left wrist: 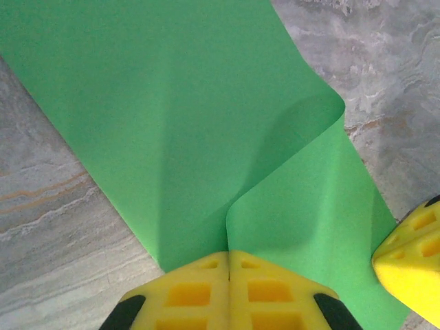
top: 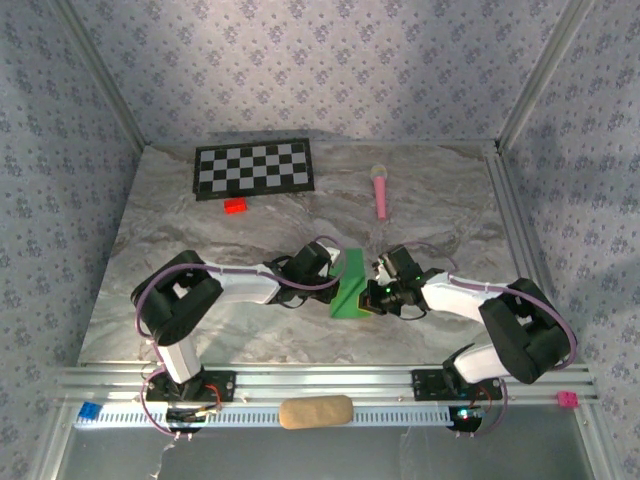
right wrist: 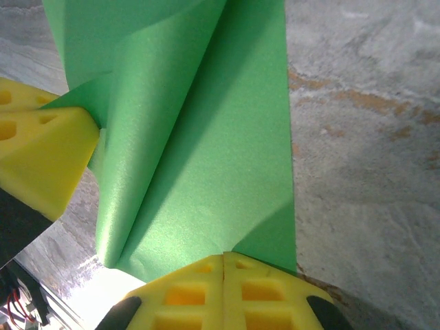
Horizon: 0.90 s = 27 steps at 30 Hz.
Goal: Fold a paper plane with a square sheet of paper (pick it up from the middle)
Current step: Fold the triangle a second time at the center of the table.
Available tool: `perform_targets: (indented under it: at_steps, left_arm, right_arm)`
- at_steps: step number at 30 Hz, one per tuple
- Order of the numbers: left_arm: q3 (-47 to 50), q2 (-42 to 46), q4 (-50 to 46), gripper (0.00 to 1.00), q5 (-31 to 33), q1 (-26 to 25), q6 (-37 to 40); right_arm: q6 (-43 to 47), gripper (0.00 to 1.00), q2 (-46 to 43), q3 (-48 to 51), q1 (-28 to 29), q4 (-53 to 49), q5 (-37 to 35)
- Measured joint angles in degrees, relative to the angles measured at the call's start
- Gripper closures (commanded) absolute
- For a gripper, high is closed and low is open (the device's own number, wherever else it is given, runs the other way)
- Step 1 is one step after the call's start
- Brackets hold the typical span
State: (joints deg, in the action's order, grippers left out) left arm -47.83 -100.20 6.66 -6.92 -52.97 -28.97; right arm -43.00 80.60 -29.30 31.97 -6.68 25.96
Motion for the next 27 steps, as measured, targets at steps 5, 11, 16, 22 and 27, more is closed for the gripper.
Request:
perform_targets:
  at_steps: [5, 11, 16, 22, 27]
  left_arm:
    - [-0.02, 0.00, 0.02, 0.96, 0.00, 0.00, 0.00]
    - [-0.02, -0.28, -0.02, 0.97, 0.33, 0.11, 0.00]
    - [-0.02, -0.46, 0.04, 0.97, 0.52, 0.11, -0.02]
    - [-0.02, -0.48, 0.07, 0.97, 0.33, 0.11, -0.02]
    - [-0.02, -0.81, 0.74, 0.98, -0.35, 0.11, -0.11]
  right_arm:
    - [0.24, 1.00, 0.09, 0.00, -0.13, 0.00, 0.31]
    - [0.26, 1.00, 0.09, 0.00, -0.24, 0.00, 0.39]
    - [0.44, 1.00, 0.09, 0.00, -0.24, 0.00, 0.39]
    - [0.44, 0.97, 0.09, -0.09, -0.24, -0.02, 0.39]
    - [-0.31, 0.97, -1.14, -0.13, -0.35, -0.22, -0.46]
